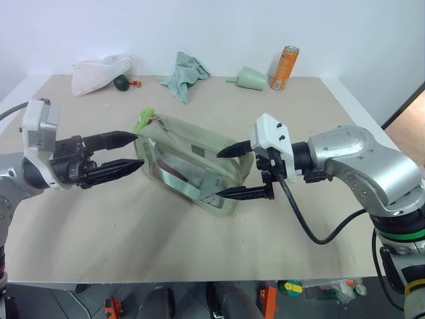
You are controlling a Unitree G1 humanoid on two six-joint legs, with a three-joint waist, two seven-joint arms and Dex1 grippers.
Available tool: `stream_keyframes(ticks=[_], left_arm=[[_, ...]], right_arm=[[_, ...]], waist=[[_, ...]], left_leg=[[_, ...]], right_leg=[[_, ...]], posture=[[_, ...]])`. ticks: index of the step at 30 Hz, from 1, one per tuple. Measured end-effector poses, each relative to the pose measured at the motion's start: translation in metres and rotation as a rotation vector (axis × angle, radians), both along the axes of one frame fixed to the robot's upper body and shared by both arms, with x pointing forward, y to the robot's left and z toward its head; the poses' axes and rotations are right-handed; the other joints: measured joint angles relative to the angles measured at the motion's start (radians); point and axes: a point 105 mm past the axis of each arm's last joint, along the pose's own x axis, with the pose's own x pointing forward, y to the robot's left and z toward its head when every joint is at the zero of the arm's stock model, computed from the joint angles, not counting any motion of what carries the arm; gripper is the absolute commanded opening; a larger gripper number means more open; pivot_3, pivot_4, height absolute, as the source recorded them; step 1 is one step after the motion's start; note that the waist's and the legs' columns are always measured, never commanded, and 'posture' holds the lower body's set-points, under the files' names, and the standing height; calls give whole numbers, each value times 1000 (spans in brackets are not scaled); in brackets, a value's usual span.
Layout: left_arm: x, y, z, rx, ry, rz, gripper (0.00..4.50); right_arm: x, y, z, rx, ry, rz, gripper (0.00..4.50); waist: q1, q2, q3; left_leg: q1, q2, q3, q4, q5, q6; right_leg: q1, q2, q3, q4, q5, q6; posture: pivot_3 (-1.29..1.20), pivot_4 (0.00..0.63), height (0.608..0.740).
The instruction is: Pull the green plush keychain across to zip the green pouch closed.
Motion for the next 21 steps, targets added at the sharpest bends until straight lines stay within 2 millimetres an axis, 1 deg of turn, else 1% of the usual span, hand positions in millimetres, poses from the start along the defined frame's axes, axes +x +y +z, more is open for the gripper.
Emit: stream_keyframes(ticks=[2,3,7,12,13,21], left_arm=[[1,0,-1,-6,4,7,3468],[1,0,-1,-8,4,8,3468],[1,0,-2,-13,5,12,3468],[3,1,-2,-18,6,25,3468],[3,1,-2,-20,6,28,3468],[4,1,0,-35,7,44,3468]], right_arm=[[1,1,0,1,-16,7,3689],[2,2,0,6,-19,8,3275],[4,5,0,15,-29,12,1868],[6,5,0,12,-46,11,208],[6,4,-1,11,-47,10,91],[8,1,-5,0,-72,13,91]], waist=[[0,0,0],[0,0,0],[0,0,0],[0,0,0],[0,0,0],[0,0,0]], left_leg=[[0,0,0,0,0,0],[0,0,0,0,0,0],[0,0,0,0,0,0],[0,0,0,0,0,0],[0,0,0,0,0,0],[0,0,0,1,0,0]], right_leg=[[0,0,0,0,0,0],[0,0,0,0,0,0],[0,0,0,0,0,0],[0,0,0,0,0,0],[0,0,0,0,0,0],[0,0,0,1,0,0]], posture=[[0,150,740],[0,150,740],[0,150,740],[0,150,740],[0,150,740],[0,150,740]])
